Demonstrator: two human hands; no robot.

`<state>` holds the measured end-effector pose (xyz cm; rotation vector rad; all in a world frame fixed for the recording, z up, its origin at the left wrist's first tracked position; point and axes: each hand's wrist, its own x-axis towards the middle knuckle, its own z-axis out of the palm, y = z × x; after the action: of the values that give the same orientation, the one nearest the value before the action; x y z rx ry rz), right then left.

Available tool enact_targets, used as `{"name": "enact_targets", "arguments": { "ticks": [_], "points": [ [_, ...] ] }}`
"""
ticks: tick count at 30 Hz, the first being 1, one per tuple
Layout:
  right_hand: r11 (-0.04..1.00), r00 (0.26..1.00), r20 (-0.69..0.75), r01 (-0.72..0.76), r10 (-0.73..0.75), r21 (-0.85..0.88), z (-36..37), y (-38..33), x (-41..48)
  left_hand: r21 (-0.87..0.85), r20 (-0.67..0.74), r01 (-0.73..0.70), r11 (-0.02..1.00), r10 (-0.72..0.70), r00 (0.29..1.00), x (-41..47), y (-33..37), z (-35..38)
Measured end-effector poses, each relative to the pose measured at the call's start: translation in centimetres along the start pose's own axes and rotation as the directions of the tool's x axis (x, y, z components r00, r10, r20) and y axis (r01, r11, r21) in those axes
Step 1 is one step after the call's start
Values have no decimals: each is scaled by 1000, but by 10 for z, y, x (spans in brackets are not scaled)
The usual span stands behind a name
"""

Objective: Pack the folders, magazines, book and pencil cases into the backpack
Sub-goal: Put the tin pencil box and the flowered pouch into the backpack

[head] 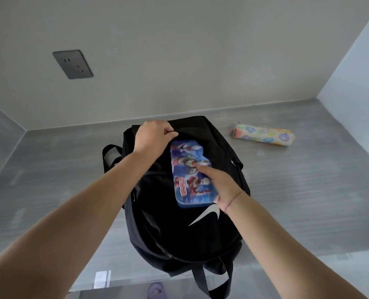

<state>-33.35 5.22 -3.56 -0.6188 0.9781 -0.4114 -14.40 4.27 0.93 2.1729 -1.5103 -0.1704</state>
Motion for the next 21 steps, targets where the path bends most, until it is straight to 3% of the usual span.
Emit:
{"name": "enact_targets", "arguments": {
  "ticks": [4,8,11,14,18,21],
  "points": [
    [985,970,-232,105,-71,139,17,-9,28,80,20,-131,988,130,991,-10,-2,7],
    [990,908,-410,120,-81,71,35,-11,46,254,59,-161,954,151,987,-21,-14,13],
    [1000,945,-326,-1,-2,-10,38,-12,46,350,73,-74,934,51,996,-30,-36,8],
    [989,966,-253,-79,44,-128,30,-10,42,335,74,-9,942,-17,997,-39,-54,2],
    [1000,962,-273,16,-10,21,42,-13,49,254,62,1,967,-17,998,-47,-54,-4],
    [997,973,-230,1,17,78,65,-17,58,190,-3,34,981,-33,999,-48,-52,-12]
  ]
}}
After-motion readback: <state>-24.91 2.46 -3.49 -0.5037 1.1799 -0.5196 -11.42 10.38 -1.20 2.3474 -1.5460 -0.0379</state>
